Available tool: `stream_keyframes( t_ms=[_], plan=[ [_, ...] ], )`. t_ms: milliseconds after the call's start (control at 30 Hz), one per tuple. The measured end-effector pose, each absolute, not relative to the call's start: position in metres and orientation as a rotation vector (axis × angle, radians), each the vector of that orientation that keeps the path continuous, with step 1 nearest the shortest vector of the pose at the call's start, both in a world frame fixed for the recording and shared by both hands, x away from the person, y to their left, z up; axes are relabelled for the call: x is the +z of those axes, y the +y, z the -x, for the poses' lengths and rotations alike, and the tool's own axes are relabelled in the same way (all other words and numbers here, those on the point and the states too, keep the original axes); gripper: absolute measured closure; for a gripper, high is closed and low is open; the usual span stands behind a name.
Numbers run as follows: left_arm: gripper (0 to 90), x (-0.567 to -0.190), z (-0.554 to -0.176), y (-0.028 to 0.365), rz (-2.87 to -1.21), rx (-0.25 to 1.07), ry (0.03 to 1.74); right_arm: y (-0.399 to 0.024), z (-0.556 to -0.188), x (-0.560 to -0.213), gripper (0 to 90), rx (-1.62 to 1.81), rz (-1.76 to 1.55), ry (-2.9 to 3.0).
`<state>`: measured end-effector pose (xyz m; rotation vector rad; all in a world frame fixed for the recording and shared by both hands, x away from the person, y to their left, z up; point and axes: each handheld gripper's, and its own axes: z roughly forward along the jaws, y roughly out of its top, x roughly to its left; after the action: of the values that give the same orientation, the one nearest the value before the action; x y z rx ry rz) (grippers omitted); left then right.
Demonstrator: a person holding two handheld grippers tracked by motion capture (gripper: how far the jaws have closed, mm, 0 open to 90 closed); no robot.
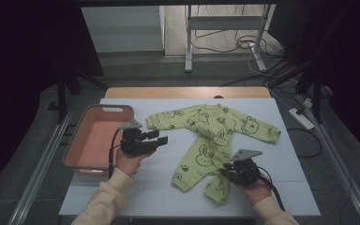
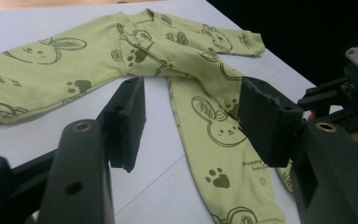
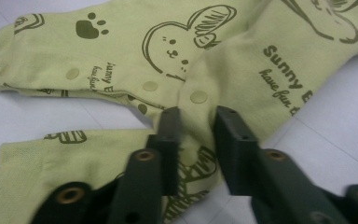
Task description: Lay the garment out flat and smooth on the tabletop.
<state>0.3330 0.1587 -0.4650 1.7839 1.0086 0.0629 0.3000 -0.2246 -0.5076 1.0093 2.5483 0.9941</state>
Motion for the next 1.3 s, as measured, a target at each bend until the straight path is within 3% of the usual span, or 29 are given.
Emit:
stream_keyframes(
  t_ms=[100,133,333,600,667,733,933,1067,1300],
  plan=[
    [42.1,-0.466,-0.333,0.159,-1.785,0.062,1.011,-0.226,-0.300,-0.502,80.1,1.016,-1.001,2.546],
    [42.2,-0.466,-0.333,0.160,-1.785,0.063,1.011,-0.228,-0.300,-0.498,87.2,1.040,-0.997,2.538],
    [42.1,-0.466,-0.333,0.161,-1.784,0.063,1.014,-0.239,-0.299,-0.480,88.1,1.145,-1.003,2.474],
    [42.1,-0.466,-0.332,0.161,-1.784,0.064,1.013,-0.244,-0.300,-0.479,87.7,1.115,-1.009,2.462],
    [42.1,-0.466,-0.332,0.161,-1.782,0.065,1.014,-0.241,-0.298,-0.481,83.1,1.114,-1.006,2.460],
    [42.2,-0.466,-0.332,0.161,-1.778,0.066,1.015,-0.234,-0.296,-0.481,68.0,1.142,-1.000,2.444],
    [42.2,-0.465,-0.332,0.161,-1.773,0.066,1.010,-0.184,-0.289,-0.485,50.3,1.264,-0.886,2.542],
    [42.2,-0.464,-0.331,0.162,-1.776,0.071,1.008,-0.149,-0.282,-0.493,43.2,1.271,-0.784,2.612],
    [42.2,-0.464,-0.330,0.164,-1.773,0.079,1.005,-0.117,-0.280,-0.510,42.1,1.213,-0.708,2.700]
  ],
)
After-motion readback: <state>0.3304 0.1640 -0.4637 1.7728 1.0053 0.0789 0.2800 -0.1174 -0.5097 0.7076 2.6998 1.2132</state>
